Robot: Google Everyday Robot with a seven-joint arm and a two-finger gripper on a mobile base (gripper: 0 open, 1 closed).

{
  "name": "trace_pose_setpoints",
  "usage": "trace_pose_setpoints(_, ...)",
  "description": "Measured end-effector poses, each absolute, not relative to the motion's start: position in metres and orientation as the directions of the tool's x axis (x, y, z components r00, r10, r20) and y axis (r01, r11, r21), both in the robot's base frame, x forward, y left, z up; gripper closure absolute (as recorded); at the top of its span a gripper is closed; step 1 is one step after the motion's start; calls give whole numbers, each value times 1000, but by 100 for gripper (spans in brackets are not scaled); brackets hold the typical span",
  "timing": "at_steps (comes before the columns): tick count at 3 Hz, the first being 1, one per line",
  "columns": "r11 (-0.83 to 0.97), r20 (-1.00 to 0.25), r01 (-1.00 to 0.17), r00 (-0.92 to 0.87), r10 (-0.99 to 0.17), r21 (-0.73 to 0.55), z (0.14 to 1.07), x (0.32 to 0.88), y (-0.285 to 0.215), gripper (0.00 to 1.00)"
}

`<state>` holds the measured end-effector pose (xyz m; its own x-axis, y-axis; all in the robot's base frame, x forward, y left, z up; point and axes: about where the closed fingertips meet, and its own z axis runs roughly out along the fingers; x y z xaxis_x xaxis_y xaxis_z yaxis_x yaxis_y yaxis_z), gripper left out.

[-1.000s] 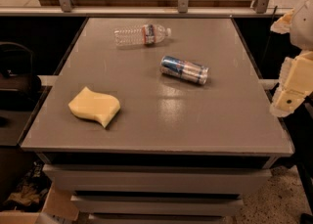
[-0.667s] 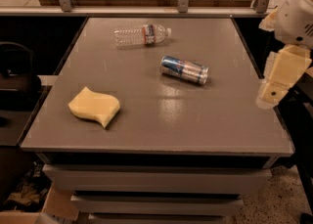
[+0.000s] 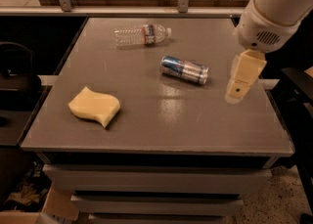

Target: Pick redbull can

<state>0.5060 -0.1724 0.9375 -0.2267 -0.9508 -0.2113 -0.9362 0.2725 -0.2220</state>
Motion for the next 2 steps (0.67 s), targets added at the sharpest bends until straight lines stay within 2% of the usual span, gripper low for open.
trace_pose_setpoints(2, 277, -238, -932, -222, -946, -233, 900, 551, -146, 0)
